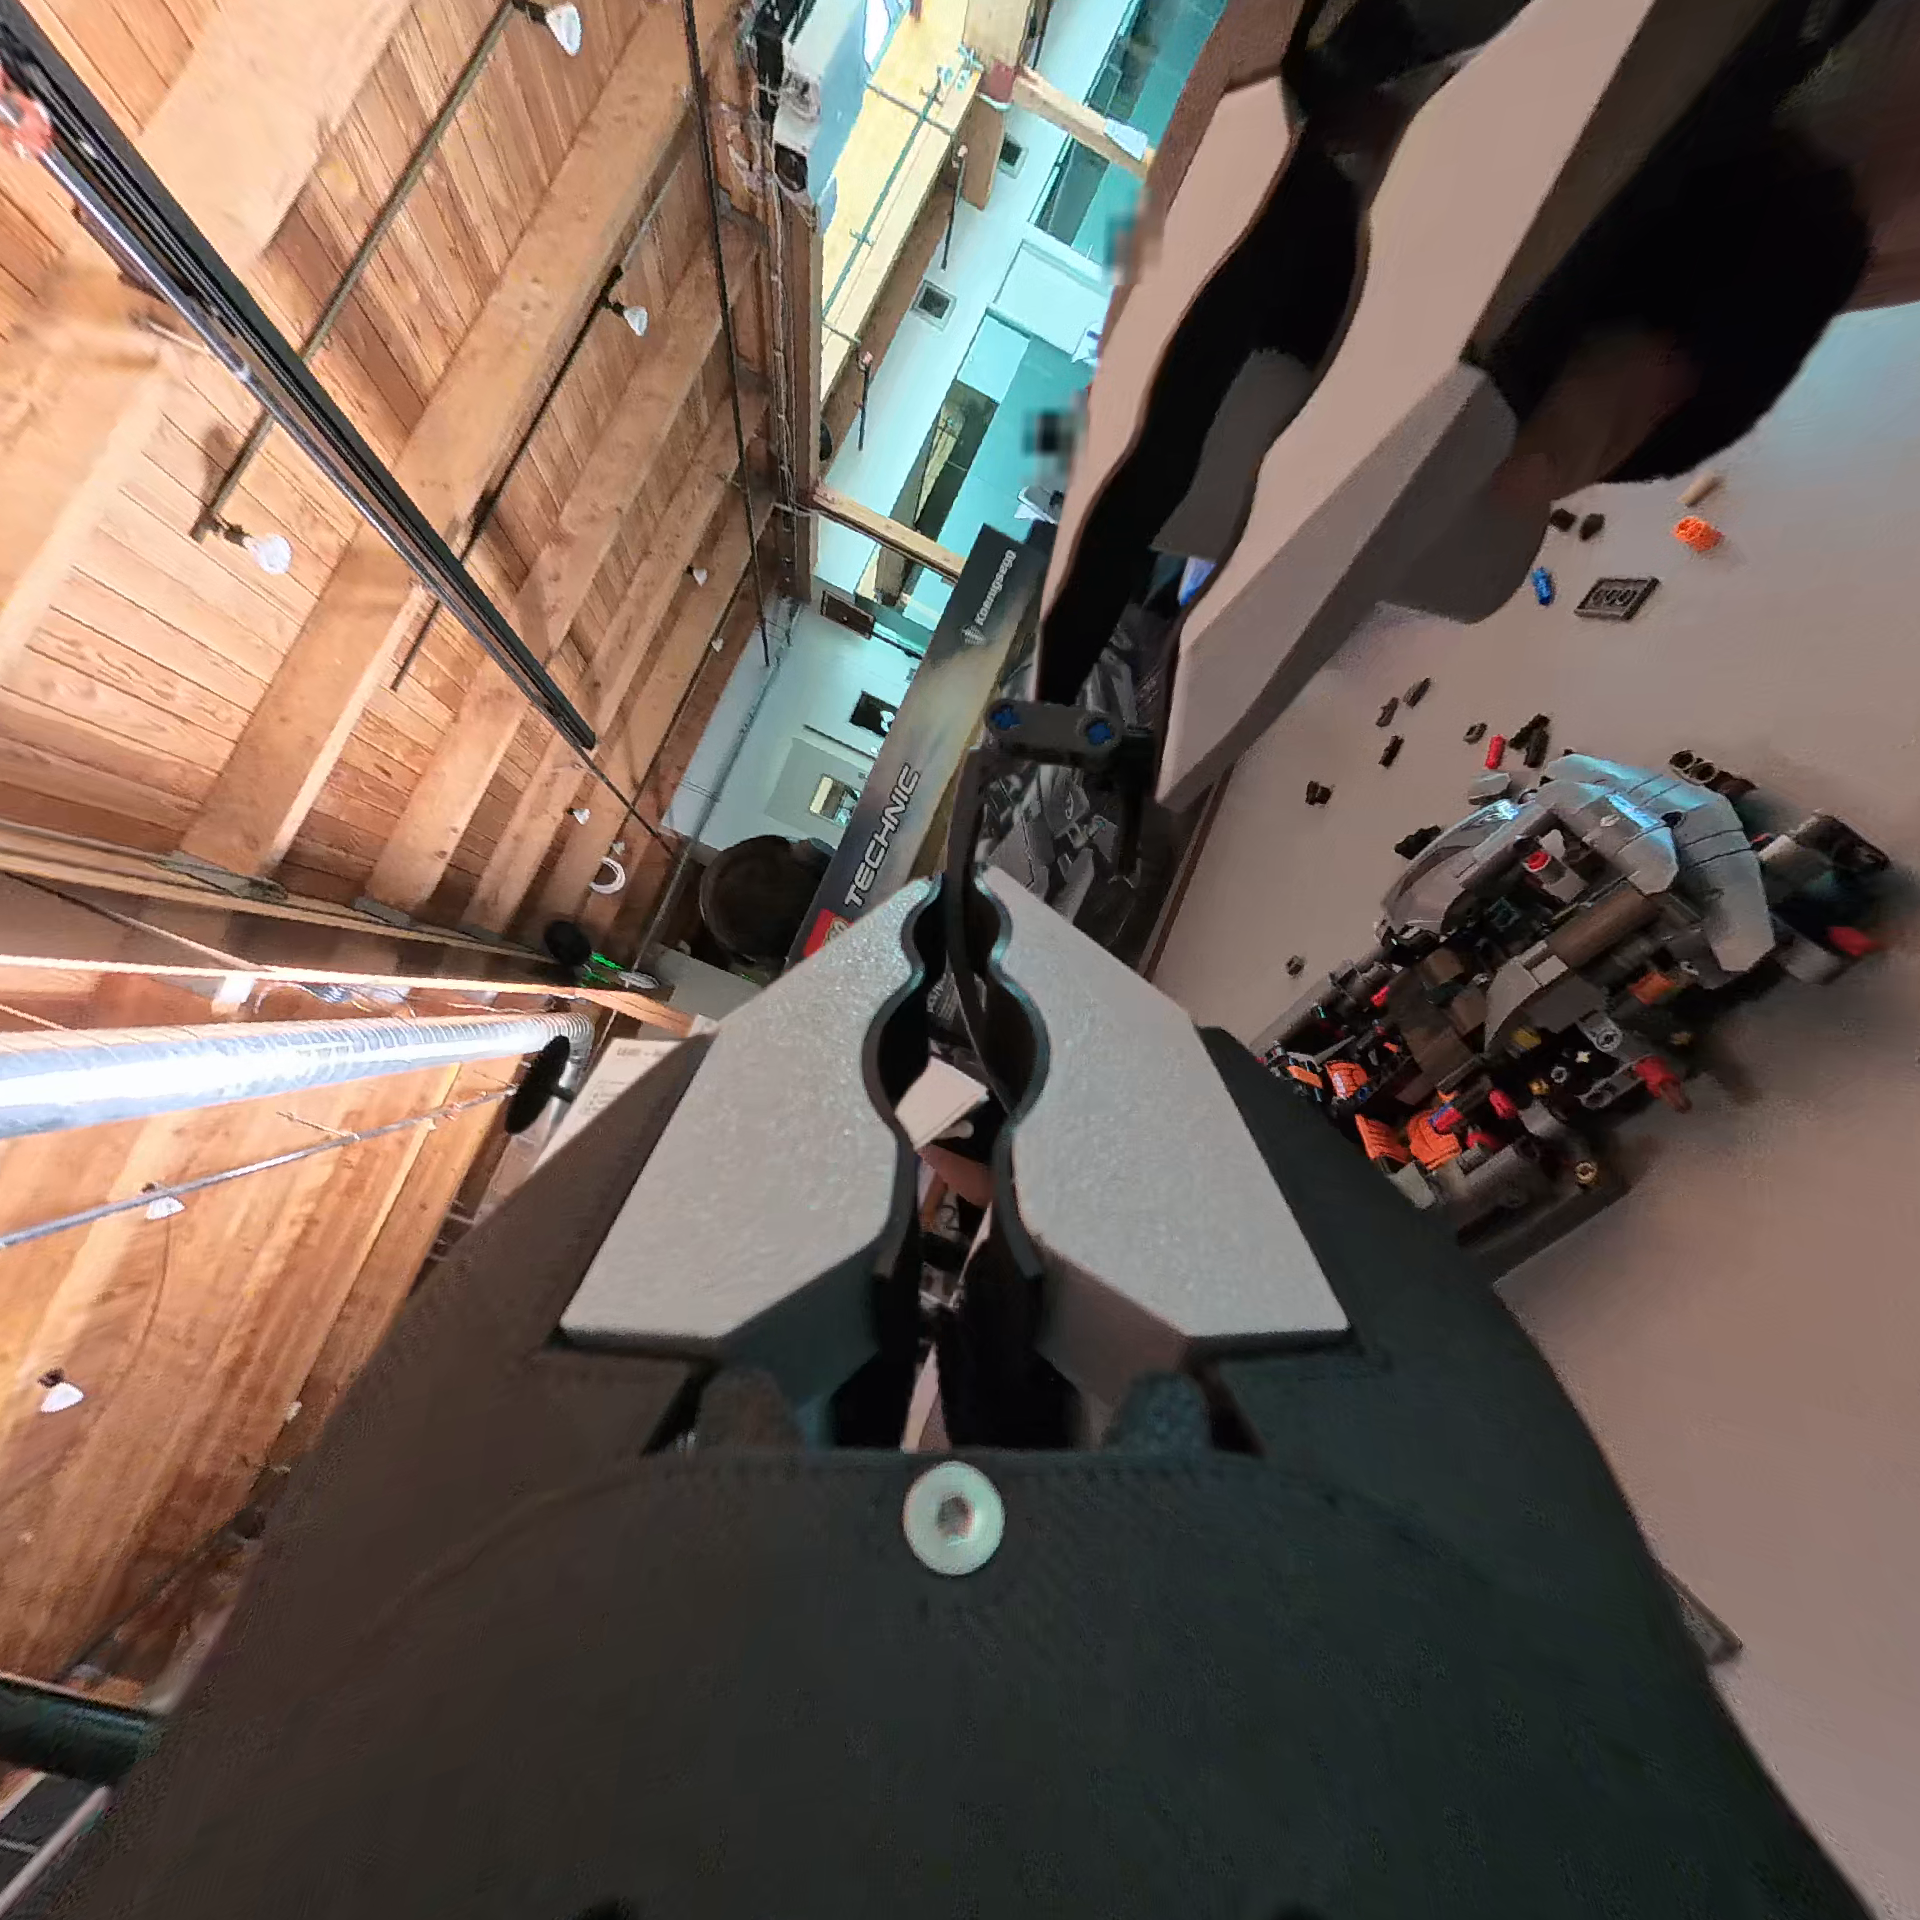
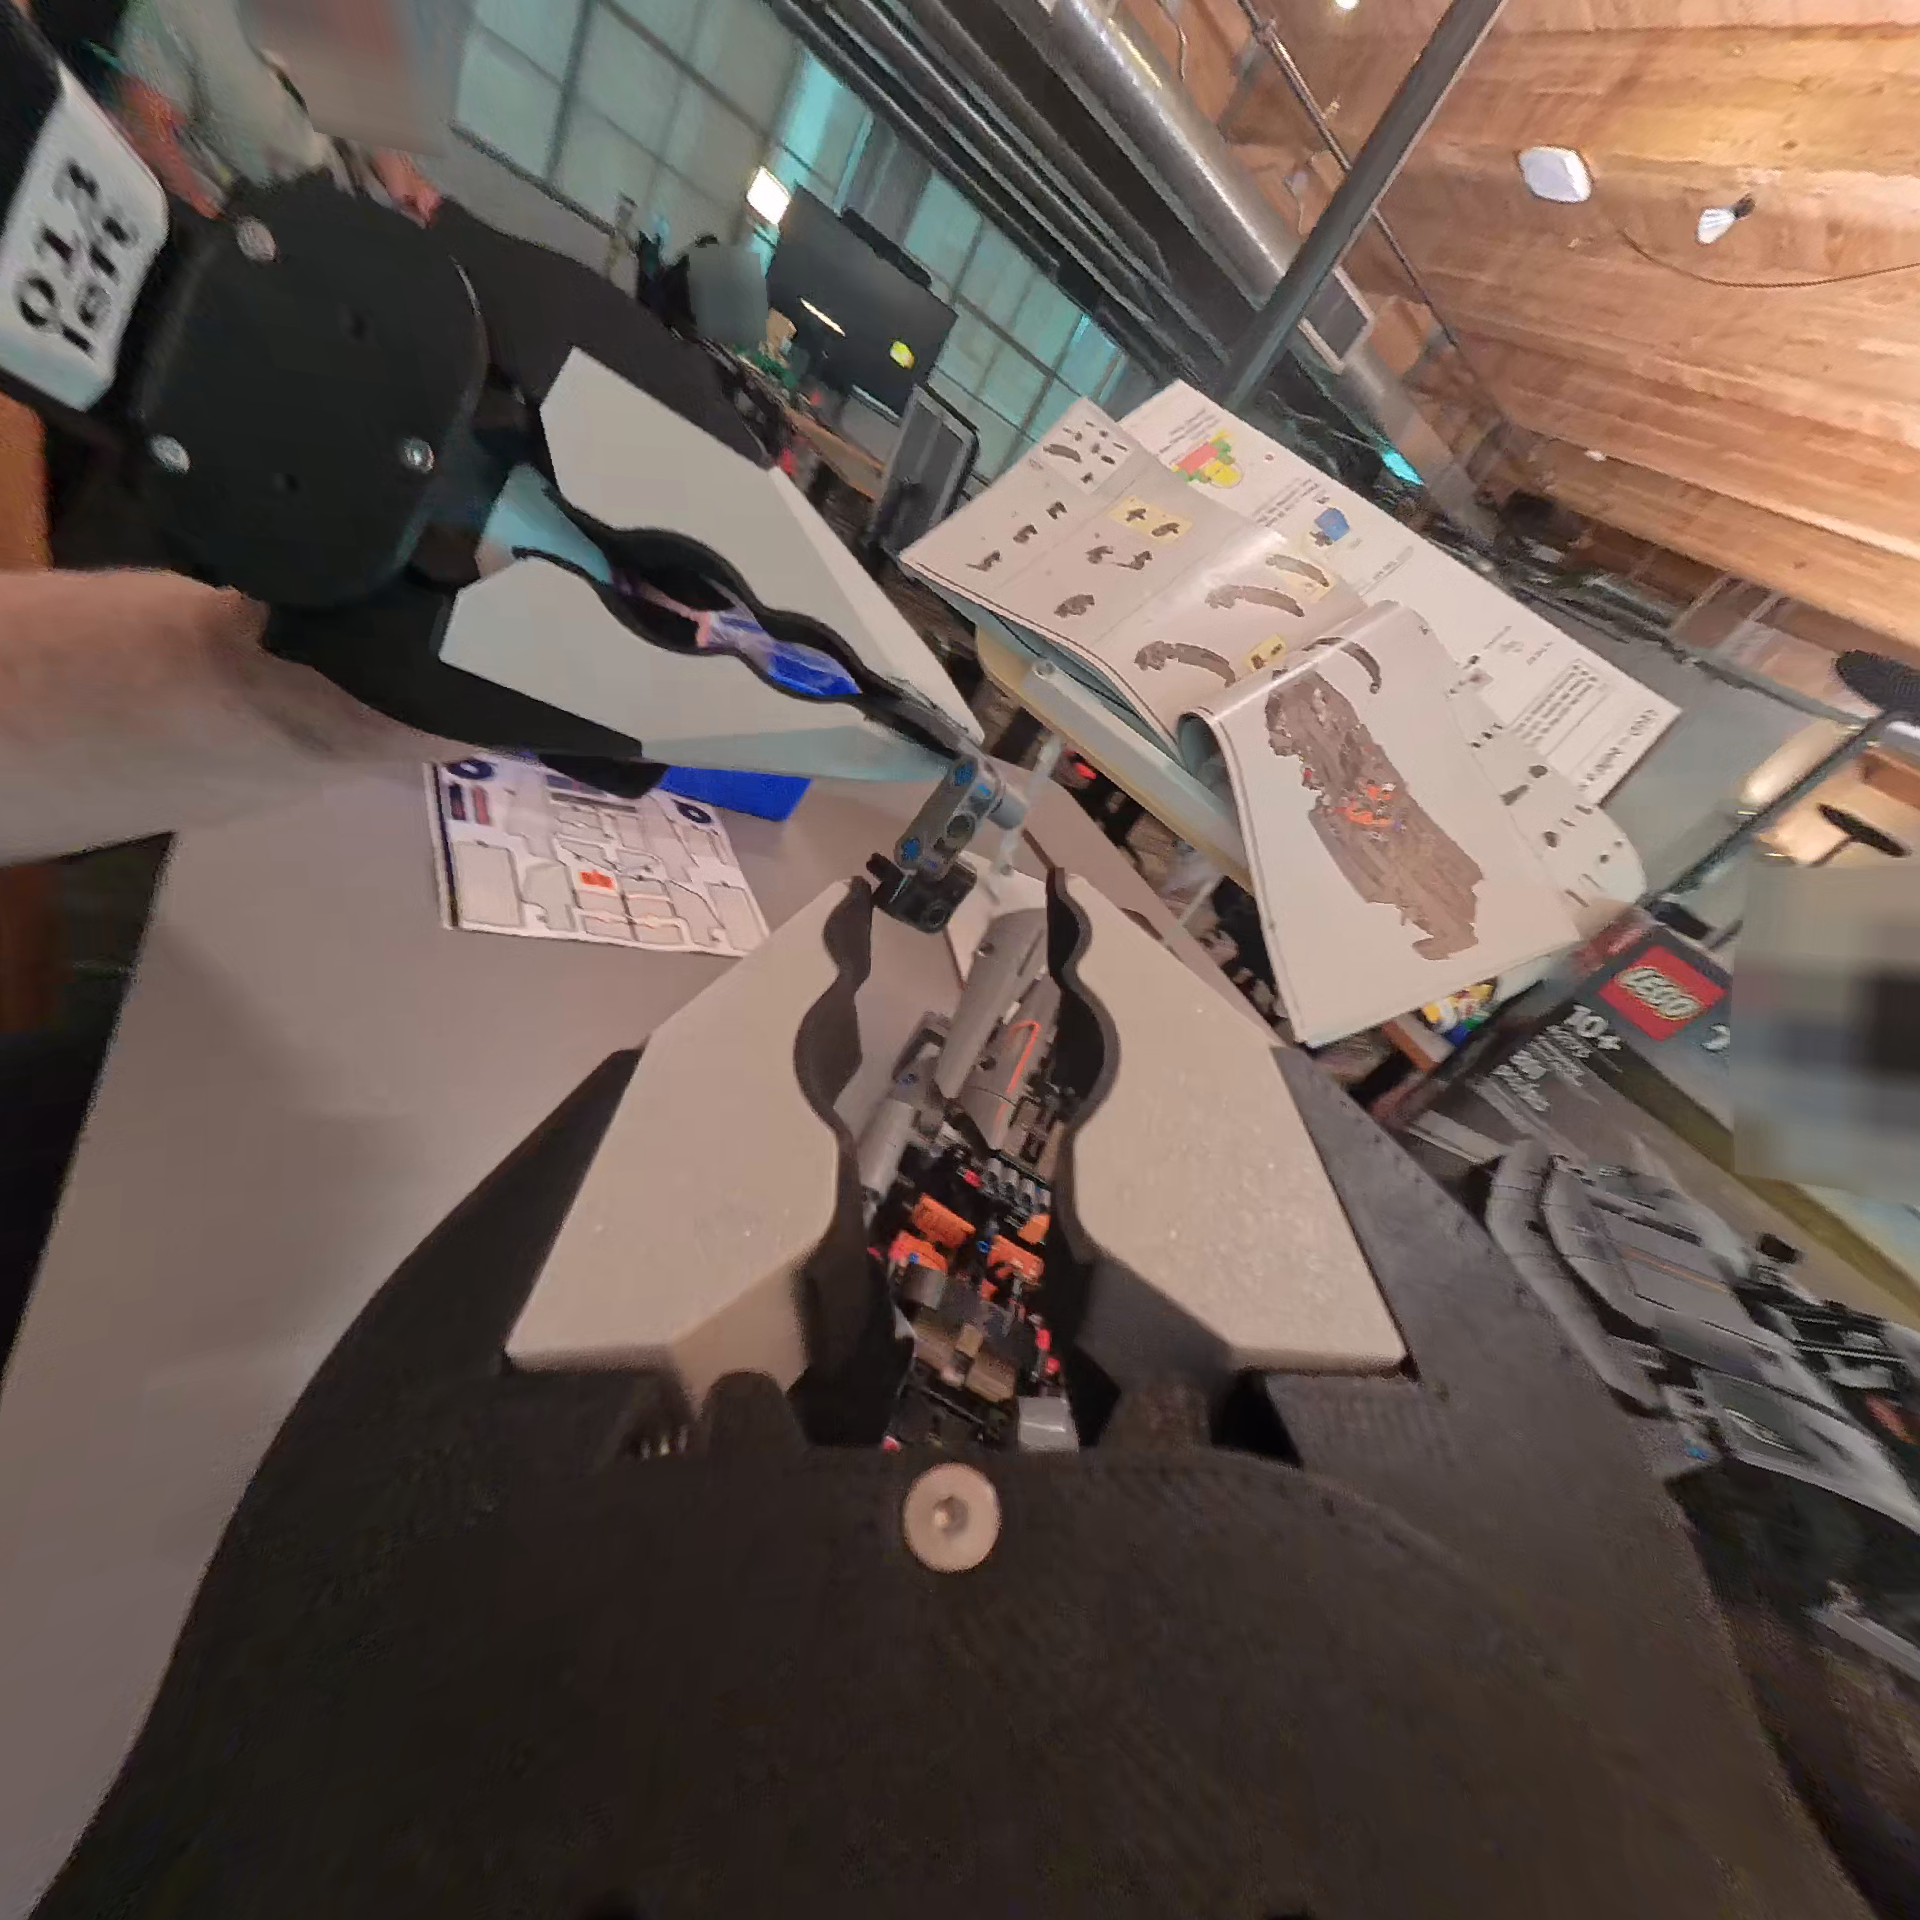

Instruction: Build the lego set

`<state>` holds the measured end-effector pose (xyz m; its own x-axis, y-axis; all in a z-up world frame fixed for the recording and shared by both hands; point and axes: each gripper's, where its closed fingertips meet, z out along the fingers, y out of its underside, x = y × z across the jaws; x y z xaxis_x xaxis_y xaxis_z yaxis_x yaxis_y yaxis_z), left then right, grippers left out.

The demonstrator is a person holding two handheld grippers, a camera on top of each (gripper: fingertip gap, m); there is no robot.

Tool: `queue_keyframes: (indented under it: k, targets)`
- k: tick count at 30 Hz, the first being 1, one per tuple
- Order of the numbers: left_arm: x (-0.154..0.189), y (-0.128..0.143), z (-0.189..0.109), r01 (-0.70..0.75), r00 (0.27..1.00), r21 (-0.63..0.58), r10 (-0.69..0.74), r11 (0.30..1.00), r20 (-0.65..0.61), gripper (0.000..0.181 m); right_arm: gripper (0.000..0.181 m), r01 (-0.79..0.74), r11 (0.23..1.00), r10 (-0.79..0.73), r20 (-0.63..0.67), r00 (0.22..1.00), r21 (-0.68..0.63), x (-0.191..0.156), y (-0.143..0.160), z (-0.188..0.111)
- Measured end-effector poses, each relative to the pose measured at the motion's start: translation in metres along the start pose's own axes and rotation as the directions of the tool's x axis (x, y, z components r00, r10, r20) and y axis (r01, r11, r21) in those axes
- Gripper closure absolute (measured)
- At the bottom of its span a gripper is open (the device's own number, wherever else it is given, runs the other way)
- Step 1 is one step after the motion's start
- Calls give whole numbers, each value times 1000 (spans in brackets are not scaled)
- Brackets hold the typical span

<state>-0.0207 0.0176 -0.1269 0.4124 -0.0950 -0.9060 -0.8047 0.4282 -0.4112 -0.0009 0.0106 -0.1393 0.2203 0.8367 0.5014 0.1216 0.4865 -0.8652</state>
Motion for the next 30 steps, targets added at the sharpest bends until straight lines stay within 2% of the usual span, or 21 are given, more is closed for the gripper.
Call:
queue_keyframes:
  k: [6,11,15,18,21,25,30]
  targets:
    - [5,-4,-1,-70,997,16,70,997,-18,181,140,-245,968,232,173,957,58,-4,-10,-5]
    - [10,-13,-3,-125,992,41,127,991,-29,181,158,-374,927,356,276,893,13,-12,-6,-2]
    - [10,-12,-2,-132,991,53,133,990,-30,181,163,-396,918,378,275,884,12,-14,-5,-1]
    - [5,-11,1,-102,995,52,102,993,-8,177,165,-386,921,367,217,905,52,-10,-9,0]
    - [-4,-7,3,-69,997,33,67,997,40,163,167,-355,932,345,130,930,70,-5,-9,3]
    - [-10,1,3,-24,997,11,23,1000,74,155,168,-278,956,281,-24,959,91,5,-7,3]
    - [-11,5,0,-5,996,-4,6,1000,94,157,167,-156,983,172,-179,969,97,10,-11,1]
